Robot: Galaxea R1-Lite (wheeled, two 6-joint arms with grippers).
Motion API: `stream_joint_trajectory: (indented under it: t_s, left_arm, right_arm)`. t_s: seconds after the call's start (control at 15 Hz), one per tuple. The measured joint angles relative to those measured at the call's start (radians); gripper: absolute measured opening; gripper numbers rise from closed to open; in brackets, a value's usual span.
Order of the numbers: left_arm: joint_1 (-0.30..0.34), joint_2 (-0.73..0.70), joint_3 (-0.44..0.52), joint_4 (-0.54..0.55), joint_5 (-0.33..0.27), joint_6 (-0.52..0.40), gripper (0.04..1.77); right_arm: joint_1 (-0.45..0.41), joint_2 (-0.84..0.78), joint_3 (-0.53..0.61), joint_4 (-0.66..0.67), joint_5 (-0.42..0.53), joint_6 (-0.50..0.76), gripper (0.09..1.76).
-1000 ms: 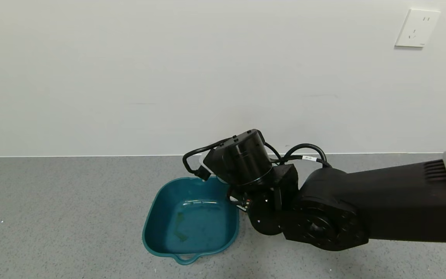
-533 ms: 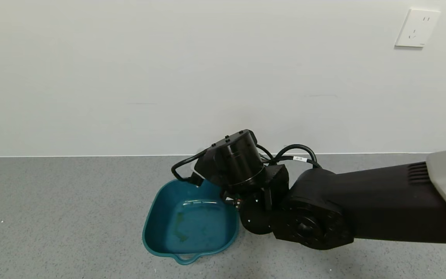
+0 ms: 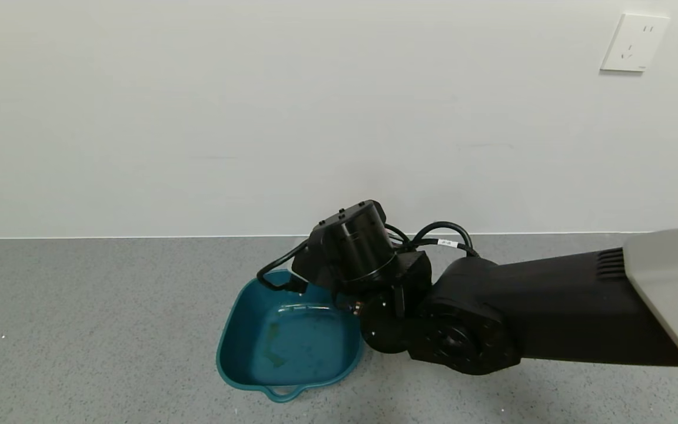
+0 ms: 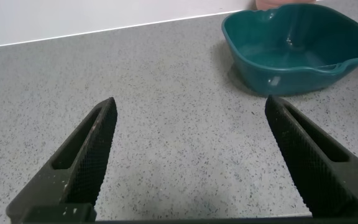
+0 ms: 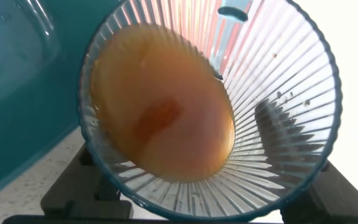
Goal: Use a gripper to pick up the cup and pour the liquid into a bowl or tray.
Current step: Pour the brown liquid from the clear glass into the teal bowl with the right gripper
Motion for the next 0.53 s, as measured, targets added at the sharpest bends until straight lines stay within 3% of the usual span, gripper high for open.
stream_joint_trajectory:
  t_s: [0.2, 0.53]
  left_arm:
    - [0.000, 0.000, 0.000, 0.000, 0.000, 0.000, 1.72]
    - [0.000, 0.000, 0.000, 0.000, 0.000, 0.000, 1.72]
  right_arm:
    - [-0.007, 0.012, -0.017, -0.002, -0.056, -0.052, 1.34]
    - [-0.010, 0.024, -0.030, -0.001, -0.061, -0.117, 1.34]
